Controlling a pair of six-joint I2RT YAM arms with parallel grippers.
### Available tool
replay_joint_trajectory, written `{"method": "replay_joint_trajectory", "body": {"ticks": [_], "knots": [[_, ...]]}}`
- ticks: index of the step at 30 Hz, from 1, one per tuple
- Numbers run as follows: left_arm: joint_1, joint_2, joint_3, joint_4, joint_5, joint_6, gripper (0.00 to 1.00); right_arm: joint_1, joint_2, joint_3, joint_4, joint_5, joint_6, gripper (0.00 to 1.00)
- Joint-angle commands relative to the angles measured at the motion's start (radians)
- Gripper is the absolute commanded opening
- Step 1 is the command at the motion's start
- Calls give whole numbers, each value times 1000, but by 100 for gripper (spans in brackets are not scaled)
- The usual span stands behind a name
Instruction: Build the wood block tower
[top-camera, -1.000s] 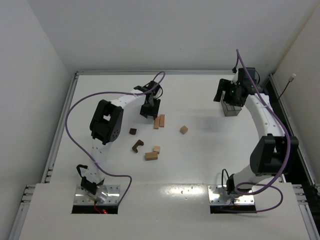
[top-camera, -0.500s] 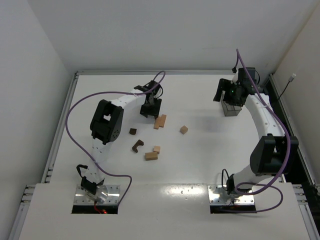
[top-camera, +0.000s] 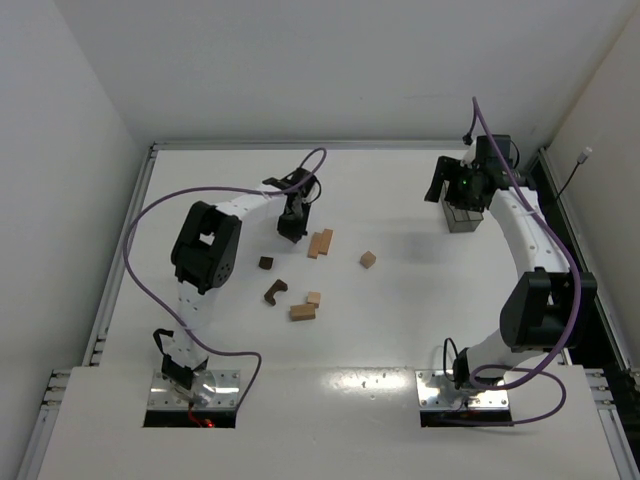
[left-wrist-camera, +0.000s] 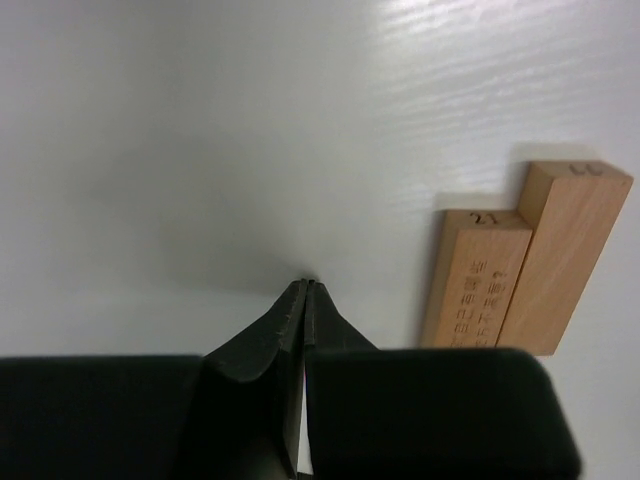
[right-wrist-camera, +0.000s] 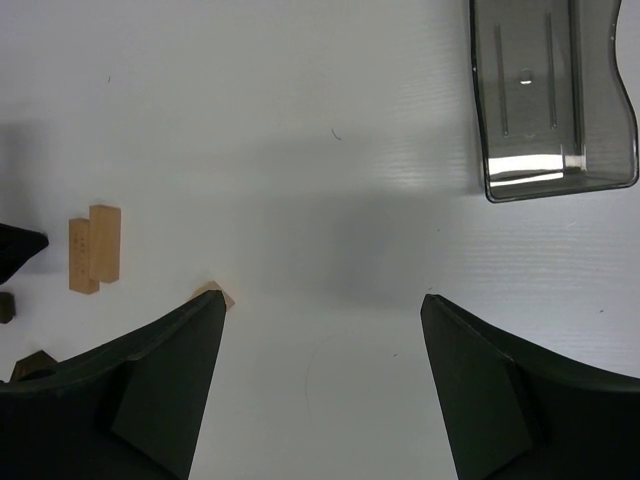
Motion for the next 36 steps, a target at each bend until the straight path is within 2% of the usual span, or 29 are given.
{"method": "replay_joint_trajectory", "body": {"ticks": [1,5,8,12,26,29,36], "knots": [[9,-65,-59,-28,33,-12,0,20,7,-3,28,-38,21,76],[9,-85,-85,-19,58,8,1,20,18,7,37,-38,21,76],[0,-85,-85,-19,82,17,10,20,27,16,37,-38,21,76],[-9,-75,-74,-19,101,27,15,20,27,16,37,-38,21,76],[-49,-45,-56,-19,132,27,17,20,7,-3,46,-38,21,76],[-49,-45,-56,-19,141,36,25,20,7,-3,46,-38,21,76],[-58,-45,-56,-19,150,36,30,20,7,-12,46,-38,21,76]]}}
